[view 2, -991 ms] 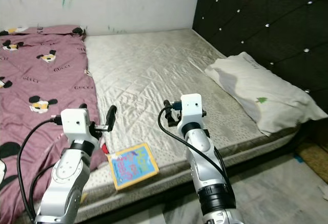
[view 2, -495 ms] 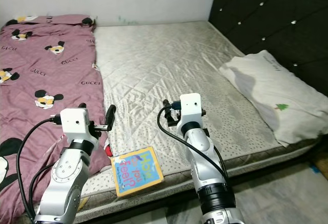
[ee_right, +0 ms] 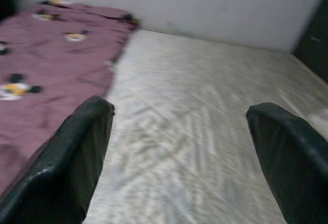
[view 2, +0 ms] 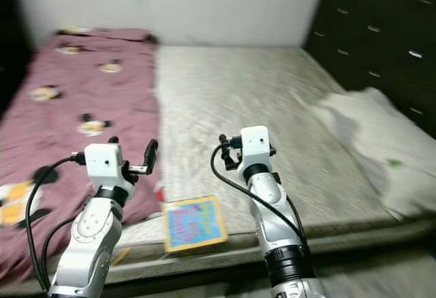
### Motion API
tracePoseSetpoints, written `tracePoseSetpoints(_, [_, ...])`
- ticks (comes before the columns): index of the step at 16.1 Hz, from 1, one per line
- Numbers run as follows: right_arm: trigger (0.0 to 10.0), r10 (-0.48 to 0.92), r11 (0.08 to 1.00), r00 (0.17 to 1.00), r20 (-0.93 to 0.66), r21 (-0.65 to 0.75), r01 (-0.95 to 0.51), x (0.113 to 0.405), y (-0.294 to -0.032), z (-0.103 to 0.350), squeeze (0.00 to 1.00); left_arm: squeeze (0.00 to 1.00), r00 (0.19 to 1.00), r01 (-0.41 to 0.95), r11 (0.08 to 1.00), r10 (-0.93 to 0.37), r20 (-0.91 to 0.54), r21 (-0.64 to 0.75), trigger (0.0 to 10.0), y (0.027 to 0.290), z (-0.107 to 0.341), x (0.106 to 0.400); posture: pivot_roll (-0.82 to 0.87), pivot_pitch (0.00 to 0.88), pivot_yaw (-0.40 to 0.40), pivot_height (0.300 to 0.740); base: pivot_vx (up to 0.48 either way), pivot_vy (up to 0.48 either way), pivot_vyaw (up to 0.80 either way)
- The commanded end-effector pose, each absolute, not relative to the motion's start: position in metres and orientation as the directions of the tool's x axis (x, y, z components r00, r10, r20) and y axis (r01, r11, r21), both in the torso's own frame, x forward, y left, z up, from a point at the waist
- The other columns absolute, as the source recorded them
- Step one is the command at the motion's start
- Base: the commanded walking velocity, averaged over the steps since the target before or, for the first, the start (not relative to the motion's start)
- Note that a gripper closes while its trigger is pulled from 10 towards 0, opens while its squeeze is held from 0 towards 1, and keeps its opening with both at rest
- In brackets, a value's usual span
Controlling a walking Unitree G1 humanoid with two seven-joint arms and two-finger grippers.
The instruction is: Clean up the room
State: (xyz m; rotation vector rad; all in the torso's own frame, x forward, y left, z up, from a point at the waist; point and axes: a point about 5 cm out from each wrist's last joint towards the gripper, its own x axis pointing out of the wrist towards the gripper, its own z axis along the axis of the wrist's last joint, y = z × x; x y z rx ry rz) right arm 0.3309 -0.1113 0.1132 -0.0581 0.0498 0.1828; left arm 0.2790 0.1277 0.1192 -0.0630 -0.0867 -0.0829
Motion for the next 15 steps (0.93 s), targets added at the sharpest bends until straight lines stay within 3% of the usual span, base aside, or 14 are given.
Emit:
tracePoseSetpoints(1, [10.0, 0.187, 0.980, 0.981, -0.055, -0.054, -0.190, 0.3312, -0.1099, 0.1142, 0.00, 0.00, 0.992, 0.095, 0.994, -0.090, 0.088, -0.057, 10.0, 0.1265, 0.1189, 0.2788, 0.03, 0.000, -0.065, 0.740, 0.000, 0.000, 0.00])
tracePoseSetpoints(6, [10.0, 0.176, 0.983, 0.983, -0.058, -0.046, -0.179, 0.3315, -0.1111, 0.1133, 0.00, 0.00, 0.990, 0.109, 0.992, -0.103, 0.096, -0.063, 10.0, 0.1256, 0.1199, 0.2784, 0.03, 0.000, -0.063, 0.740, 0.000, 0.000, 0.00])
tracePoseSetpoints(15, [10.0, 0.173, 0.983, 0.983, -0.054, -0.045, -0.176, 0.3308, -0.1143, 0.1141, 0.00, 0.00, 0.990, 0.111, 0.992, -0.104, 0.099, -0.064, 10.0, 0.1270, 0.1195, 0.2768, 0.03, 0.000, -0.067, 0.740, 0.269, 0.000, 0.00])
